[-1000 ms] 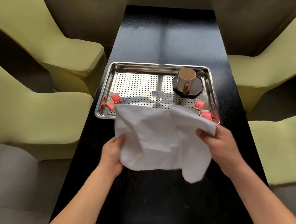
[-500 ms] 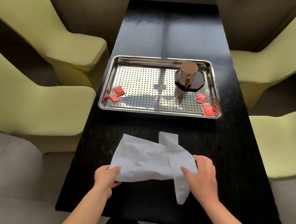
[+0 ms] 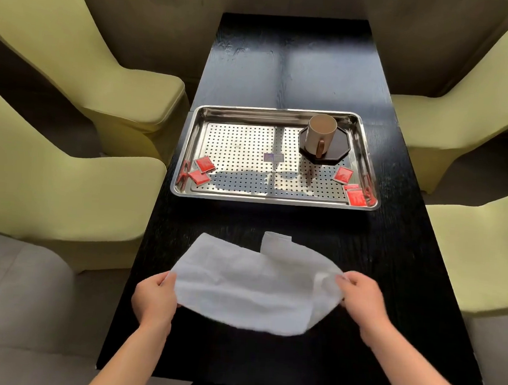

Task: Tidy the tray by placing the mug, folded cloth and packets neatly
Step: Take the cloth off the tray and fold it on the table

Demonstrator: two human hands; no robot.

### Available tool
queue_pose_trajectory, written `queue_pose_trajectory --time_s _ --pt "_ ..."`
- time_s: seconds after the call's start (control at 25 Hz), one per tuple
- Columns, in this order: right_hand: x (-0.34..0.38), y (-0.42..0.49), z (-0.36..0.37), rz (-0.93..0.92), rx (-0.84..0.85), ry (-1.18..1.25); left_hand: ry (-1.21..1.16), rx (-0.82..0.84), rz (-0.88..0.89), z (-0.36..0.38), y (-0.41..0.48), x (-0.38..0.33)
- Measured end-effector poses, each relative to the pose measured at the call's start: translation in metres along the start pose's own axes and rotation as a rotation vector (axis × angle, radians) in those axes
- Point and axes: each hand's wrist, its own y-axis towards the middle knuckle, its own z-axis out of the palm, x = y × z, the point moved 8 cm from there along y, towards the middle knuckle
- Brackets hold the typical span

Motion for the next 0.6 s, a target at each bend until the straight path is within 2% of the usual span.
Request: queue_pose_trajectory --time_s 0.08,0.16,0.2,0.36,0.44,0.6 --pt "0.019 0.008 -0.012 0.108 0.072 0.429 0.150 -0.040 0.106 -0.006 0.010 -0.015" --pt "0.051 0.012 -0.022 0.105 0.145 0.627 0.175 -0.075 0.157 -0.009 0.020 -0.037" --pt "0.069 0.012 -0.028 0.076 0.166 0.672 0.075 -0.067 0.132 -0.010 0.026 -0.048" --pt "0.125 0.010 -0.053 -0.049 0.177 0.827 -0.767 0.182 -0.211 0.005 0.029 -0.099" --pt "0.147 0.004 -0.063 -0.107 0.193 0.861 -0.930 0.256 -0.221 -0.001 0.024 -0.132" --pt "0.182 -0.016 -0.080 -0.208 0.232 0.985 -1.035 0.308 -0.059 -0.027 0.002 -0.186"
